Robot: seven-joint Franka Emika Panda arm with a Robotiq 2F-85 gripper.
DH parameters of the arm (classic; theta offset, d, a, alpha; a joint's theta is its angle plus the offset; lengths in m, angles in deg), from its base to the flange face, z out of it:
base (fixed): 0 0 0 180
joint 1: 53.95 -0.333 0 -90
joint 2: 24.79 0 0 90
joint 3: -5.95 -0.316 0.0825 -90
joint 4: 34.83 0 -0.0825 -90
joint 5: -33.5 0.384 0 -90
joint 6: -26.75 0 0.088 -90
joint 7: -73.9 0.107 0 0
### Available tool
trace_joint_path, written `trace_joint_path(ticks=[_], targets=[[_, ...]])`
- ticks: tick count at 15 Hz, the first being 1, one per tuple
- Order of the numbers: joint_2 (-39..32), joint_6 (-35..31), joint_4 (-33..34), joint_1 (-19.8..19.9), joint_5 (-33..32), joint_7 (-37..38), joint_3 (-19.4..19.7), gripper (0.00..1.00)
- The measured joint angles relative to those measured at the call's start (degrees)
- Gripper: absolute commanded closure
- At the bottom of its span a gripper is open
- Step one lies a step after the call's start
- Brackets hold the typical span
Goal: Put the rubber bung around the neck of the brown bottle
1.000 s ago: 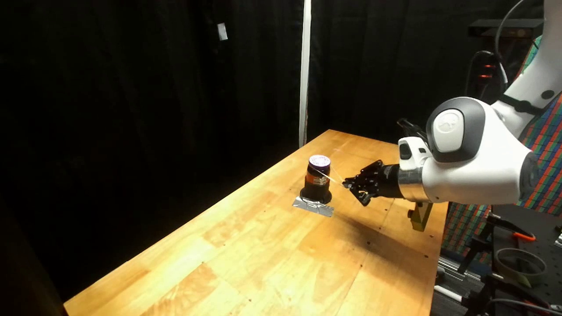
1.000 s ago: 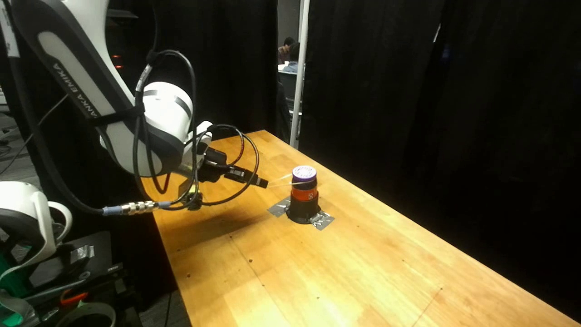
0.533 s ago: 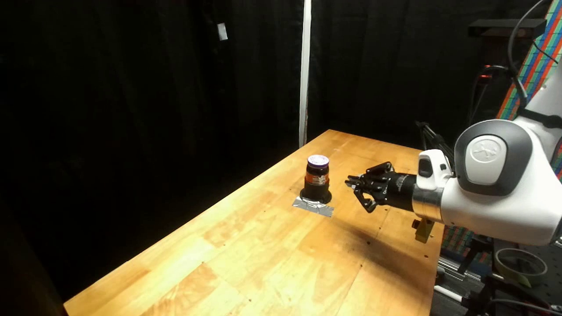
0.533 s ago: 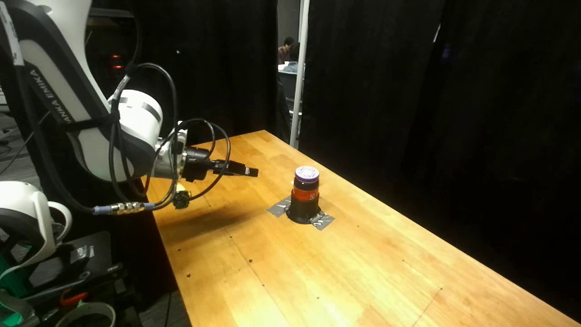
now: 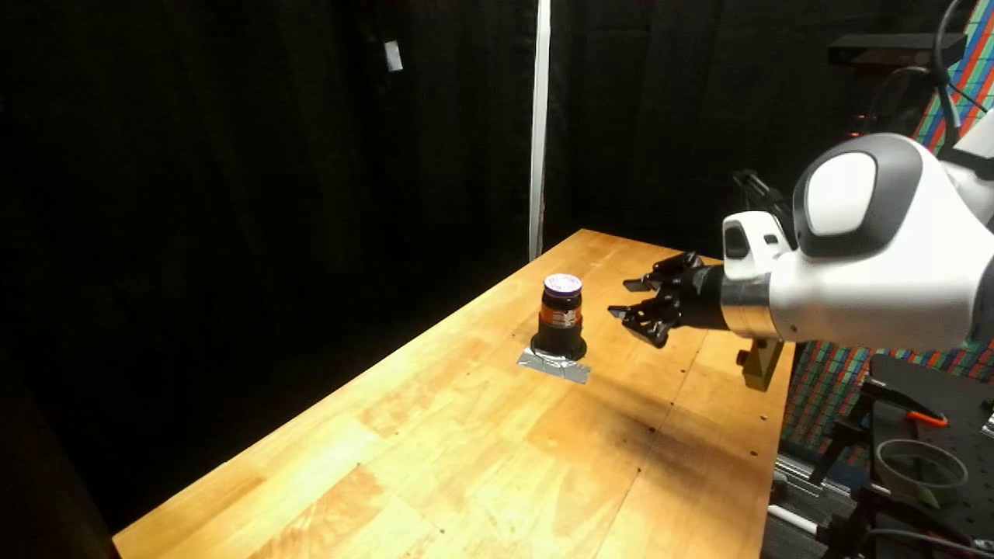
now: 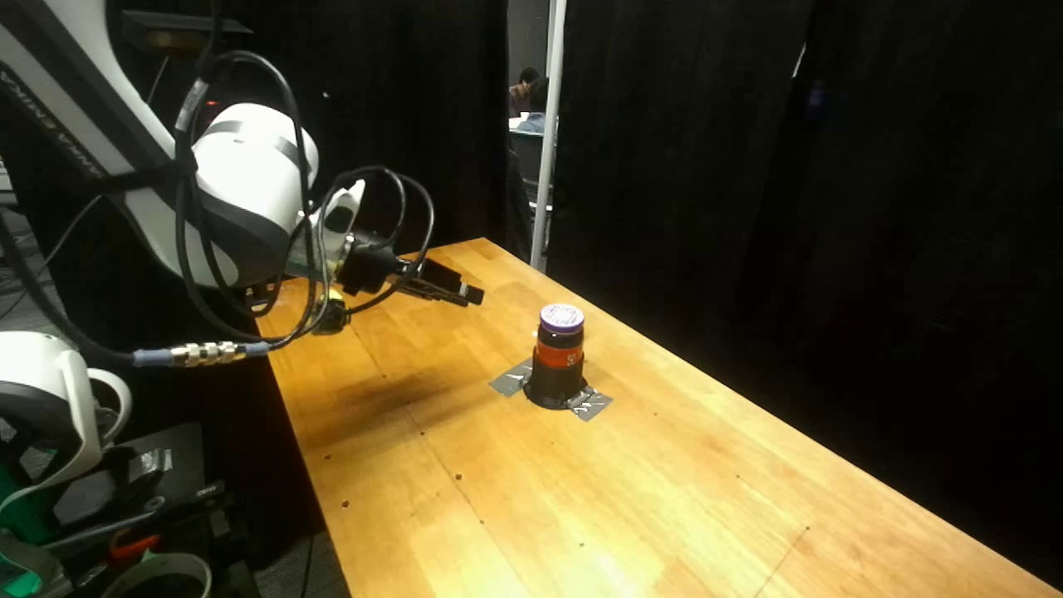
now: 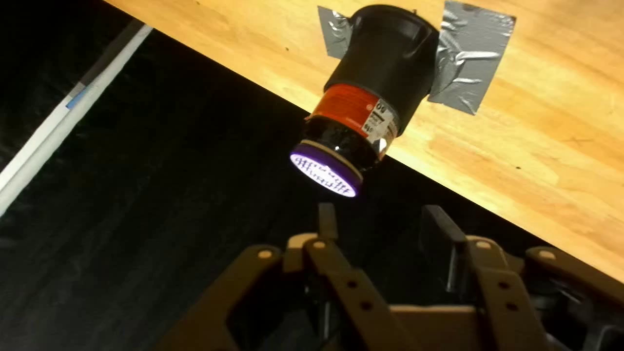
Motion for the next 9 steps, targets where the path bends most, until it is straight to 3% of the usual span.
trace_joint_path(ticks=[3,9], targets=[[4.17,-5.54,1.70,1.96,12.94,-13.94,1.94,0.00],[5.05,-5.86,5.18,2.59,43.51,-40.90,4.11,0.00]])
